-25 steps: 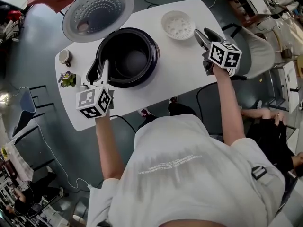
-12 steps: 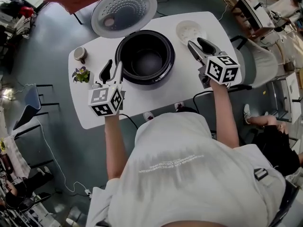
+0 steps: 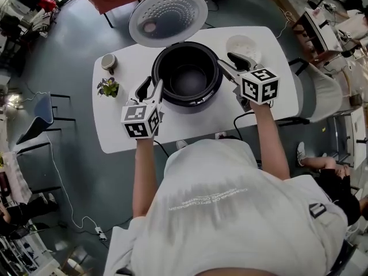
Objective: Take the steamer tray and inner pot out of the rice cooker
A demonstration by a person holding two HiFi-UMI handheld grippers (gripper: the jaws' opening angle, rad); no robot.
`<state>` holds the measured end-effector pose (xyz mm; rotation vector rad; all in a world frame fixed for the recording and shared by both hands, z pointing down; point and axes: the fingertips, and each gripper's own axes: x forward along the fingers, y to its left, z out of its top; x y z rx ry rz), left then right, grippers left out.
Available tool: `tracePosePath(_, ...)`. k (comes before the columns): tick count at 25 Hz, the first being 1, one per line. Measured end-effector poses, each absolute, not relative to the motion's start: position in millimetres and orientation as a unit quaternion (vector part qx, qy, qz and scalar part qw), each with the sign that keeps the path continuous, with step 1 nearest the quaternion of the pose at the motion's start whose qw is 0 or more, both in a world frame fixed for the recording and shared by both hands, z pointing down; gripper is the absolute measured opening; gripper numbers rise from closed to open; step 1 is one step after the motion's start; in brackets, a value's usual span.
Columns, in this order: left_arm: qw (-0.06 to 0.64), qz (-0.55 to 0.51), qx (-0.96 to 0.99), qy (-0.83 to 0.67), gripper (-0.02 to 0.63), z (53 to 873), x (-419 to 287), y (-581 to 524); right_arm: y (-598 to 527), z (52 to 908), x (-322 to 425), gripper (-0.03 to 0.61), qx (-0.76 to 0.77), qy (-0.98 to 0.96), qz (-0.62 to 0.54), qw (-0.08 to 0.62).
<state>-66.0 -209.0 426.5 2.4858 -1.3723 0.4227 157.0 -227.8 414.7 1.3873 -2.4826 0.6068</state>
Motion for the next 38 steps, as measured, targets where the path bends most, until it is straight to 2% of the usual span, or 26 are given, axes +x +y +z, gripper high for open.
tracePosePath(8,0.170,0.178,0.834,-0.493,0.156,453.7,-68.3,-210.0,-239.5,451.7,129.0,0.222,0.433,-0.850,0.246,0.173)
tracePosePath(14,0.177,0.220,0.814,-0.507,0.189,473.6,-68.7,-212.7,-249.7,467.0,127.9,0.225,0.412,-0.851,0.259,0.197)
tracePosePath(19,0.182,0.255,0.804,-0.505,0.206,487.9,-67.1,-216.1,-248.2,494.6,122.5,0.229,0.387,-0.844,0.263,0.262)
tracePosePath(24,0.173,0.286,0.796,-0.505,0.224,497.2,-65.5,-216.5,-246.3,508.8,120.0,0.238,0.370,-0.843,0.251,0.299)
tracePosePath(28,0.189,0.277,0.794,-0.507,0.225,500.1,-64.2,-217.6,-248.1,510.7,122.8,0.238,0.368,-0.845,0.235,0.308)
tracePosePath(38,0.177,0.278,0.792,-0.514,0.213,501.7,-63.4,-218.4,-252.0,509.5,122.5,0.221,0.373,-0.851,0.234,0.285)
